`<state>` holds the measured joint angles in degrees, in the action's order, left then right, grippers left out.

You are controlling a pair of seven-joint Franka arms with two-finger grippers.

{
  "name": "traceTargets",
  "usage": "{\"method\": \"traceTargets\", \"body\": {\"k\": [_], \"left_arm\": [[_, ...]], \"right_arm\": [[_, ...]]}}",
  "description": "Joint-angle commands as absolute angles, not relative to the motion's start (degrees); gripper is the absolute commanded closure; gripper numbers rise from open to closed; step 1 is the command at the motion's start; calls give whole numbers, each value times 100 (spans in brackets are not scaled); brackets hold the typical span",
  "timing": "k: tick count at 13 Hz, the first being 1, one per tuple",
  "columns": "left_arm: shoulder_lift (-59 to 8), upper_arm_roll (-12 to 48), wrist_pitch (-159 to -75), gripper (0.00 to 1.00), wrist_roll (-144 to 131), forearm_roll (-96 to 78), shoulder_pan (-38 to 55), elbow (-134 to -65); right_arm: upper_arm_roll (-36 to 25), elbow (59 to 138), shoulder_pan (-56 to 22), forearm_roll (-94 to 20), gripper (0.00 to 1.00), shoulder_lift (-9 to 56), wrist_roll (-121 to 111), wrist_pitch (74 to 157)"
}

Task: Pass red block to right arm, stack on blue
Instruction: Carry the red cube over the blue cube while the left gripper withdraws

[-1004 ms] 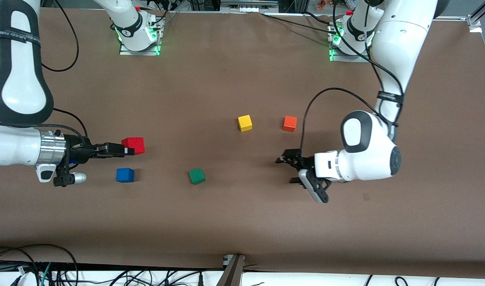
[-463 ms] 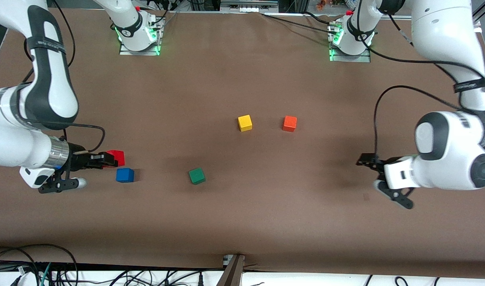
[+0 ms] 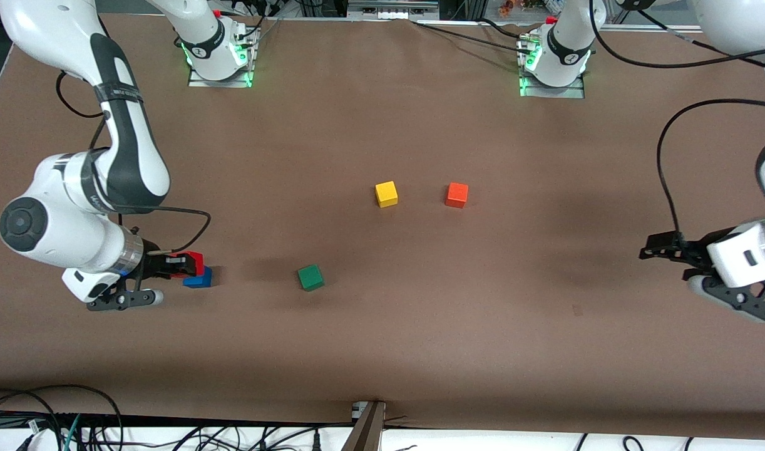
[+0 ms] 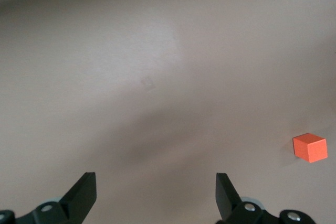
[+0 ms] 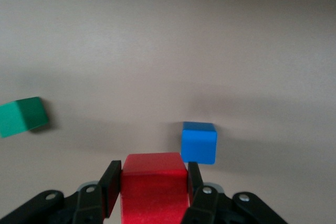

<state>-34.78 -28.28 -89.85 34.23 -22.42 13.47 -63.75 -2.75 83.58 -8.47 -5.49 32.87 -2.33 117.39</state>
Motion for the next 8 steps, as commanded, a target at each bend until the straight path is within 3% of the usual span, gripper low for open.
{"method": "traceTargets", "body": {"k": [1, 6, 8], "left_arm": [[-3130, -3014, -8894, 0, 3340, -2109, 1371, -6337], [-2735, -3041, -8500, 0, 2300, -2074, 1459, -6354], [-2402, -2701, -8402, 0, 1121, -1532, 1433, -6442]], "right_arm": [[-272, 9050, -835, -255, 84, 3182, -53, 12529], [-316, 9456, -835, -211, 84, 3164, -53, 13138], [-351, 9641, -835, -202, 84, 3155, -62, 13306]]}}
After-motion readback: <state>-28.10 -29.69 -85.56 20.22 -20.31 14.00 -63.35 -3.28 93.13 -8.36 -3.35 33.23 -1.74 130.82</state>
